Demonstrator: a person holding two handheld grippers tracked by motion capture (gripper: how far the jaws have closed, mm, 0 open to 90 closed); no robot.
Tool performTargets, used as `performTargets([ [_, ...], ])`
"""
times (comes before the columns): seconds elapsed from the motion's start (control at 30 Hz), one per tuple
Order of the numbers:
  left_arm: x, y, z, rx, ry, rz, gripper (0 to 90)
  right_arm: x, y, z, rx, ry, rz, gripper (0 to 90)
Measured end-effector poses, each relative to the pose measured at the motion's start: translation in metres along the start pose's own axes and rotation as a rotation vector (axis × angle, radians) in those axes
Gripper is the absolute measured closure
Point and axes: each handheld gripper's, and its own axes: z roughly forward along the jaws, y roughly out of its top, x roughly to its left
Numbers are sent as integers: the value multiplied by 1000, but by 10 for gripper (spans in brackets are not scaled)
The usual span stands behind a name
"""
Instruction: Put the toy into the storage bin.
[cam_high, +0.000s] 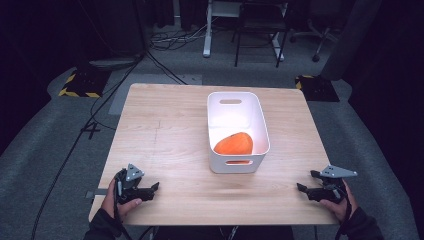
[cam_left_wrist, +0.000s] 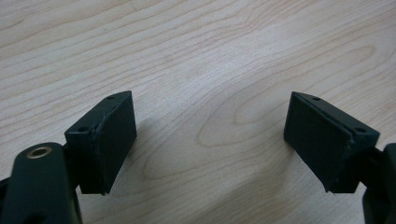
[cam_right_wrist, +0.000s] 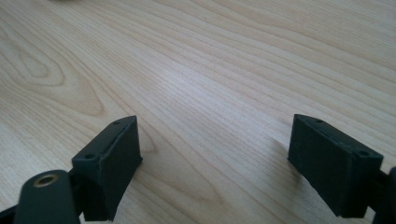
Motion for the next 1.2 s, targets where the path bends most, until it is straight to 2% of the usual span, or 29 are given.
performTargets([
  [0.37, 0, 1, 0, 6, 14, 1, 166, -1, 0, -1, 6, 5, -10, 169],
  [1.2, 0, 1, 0, 7, 13, -1, 160, 0, 0, -1, 5, 4, -3, 168],
])
